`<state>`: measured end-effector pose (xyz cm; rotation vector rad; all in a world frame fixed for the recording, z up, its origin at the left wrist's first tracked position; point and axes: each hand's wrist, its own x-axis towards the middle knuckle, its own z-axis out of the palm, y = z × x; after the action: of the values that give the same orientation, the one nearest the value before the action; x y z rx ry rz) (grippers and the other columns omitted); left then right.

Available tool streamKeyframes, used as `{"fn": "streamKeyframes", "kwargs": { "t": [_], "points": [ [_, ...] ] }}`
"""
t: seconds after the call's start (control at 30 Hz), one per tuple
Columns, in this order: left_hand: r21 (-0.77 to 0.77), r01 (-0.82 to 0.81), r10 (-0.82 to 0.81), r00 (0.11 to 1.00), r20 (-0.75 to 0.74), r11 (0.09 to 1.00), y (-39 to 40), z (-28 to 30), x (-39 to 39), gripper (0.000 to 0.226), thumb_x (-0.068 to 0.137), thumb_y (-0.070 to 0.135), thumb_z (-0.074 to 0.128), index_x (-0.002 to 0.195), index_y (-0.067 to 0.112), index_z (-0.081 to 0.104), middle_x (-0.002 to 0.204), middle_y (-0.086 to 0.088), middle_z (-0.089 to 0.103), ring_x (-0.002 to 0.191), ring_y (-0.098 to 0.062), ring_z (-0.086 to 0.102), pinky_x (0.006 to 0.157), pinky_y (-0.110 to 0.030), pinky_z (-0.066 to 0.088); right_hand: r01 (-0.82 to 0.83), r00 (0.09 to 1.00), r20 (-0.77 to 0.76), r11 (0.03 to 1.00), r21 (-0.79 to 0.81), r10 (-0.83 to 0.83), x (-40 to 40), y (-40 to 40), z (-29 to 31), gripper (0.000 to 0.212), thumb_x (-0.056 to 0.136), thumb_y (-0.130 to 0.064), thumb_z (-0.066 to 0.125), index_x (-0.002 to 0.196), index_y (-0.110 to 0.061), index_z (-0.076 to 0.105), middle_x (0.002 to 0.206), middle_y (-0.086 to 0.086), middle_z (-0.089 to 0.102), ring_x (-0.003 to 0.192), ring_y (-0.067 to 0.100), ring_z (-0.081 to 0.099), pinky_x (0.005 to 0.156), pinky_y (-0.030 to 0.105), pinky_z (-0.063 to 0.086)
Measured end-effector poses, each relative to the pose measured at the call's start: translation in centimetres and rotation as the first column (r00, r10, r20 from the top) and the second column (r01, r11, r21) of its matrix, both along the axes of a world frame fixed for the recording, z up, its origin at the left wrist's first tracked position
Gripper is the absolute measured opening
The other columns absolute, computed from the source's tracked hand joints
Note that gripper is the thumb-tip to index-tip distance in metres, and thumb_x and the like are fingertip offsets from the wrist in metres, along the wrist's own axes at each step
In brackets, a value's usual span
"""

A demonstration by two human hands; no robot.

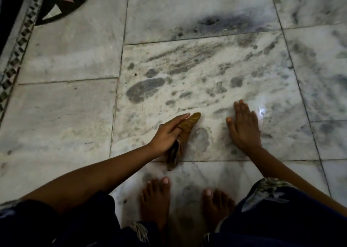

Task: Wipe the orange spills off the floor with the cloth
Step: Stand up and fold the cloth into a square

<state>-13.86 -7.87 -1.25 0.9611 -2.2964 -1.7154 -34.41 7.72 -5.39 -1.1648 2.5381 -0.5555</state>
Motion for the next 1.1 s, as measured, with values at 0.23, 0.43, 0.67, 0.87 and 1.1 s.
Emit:
{"fn": "streamKeyframes", "kwargs": {
  "t": [0.23,0.43,0.67,0.87,1.1],
  "points": [
    [0.689,-0.342,0.505,0.862,-0.040,0.639,-1.2,4.2,-2.4,0.047,0.094,0.000,0.033,0.123,0.027,0.058,0.119,-0.011,0.063,0.104,-0.029,0.061,0.086,-0.037,0.051,-0.032,0.995,0.090,0.983,-0.182,0.049,0.7,-2.4,3.0,0.074,0.087,-0.054,0.016,0.148,-0.011,0.019,0.155,0.008,0.019,0.138,0.005,0.008,0.112,0.023,-0.002],
    [0.858,-0.344,0.706,0.708,-0.030,0.382,-3.8,6.8,-3.8,0.040,0.094,0.007,0.035,0.126,0.021,0.055,0.110,-0.013,0.064,0.094,-0.030,0.063,0.074,-0.039,0.053,0.034,0.981,0.194,0.941,-0.336,0.034,1.0,-5.6,6.1,0.073,0.088,-0.056,0.018,0.148,-0.013,0.020,0.154,0.005,0.023,0.139,0.007,0.013,0.115,0.025,0.004],
    [0.875,-0.335,0.719,0.695,-0.020,0.349,-6.7,8.4,-6.5,0.045,0.089,0.008,0.030,0.122,0.016,0.059,0.119,-0.019,0.061,0.105,-0.039,0.057,0.093,-0.050,0.046,0.117,0.933,0.358,0.899,-0.421,0.047,0.5,-8.9,9.2,0.055,0.094,-0.048,0.029,0.144,-0.033,0.017,0.149,-0.012,0.023,0.142,0.010,0.019,0.117,0.043,0.019],
    [0.874,-0.371,0.697,0.715,0.053,0.314,-9.1,8.8,-9.5,0.045,0.088,0.010,0.031,0.122,0.014,0.060,0.107,-0.015,0.064,0.095,-0.033,0.059,0.081,-0.041,0.049,0.144,0.926,0.377,0.900,-0.410,0.023,-1.0,-10.8,9.0,0.053,0.093,-0.045,0.032,0.143,-0.033,0.019,0.149,-0.011,0.027,0.140,0.008,0.022,0.116,0.039,0.022],
    [0.876,-0.405,0.685,0.717,0.127,0.263,-14.3,8.1,-14.2,0.048,0.087,0.010,0.029,0.127,0.010,0.056,0.096,-0.014,0.063,0.086,-0.031,0.059,0.078,-0.037,0.048,0.132,0.934,0.356,0.912,-0.389,0.016,-4.5,-14.5,7.2,0.064,0.089,-0.055,0.030,0.145,-0.025,0.025,0.146,-0.016,0.026,0.135,-0.001,0.022,0.112,0.028,0.019]
  ]
}}
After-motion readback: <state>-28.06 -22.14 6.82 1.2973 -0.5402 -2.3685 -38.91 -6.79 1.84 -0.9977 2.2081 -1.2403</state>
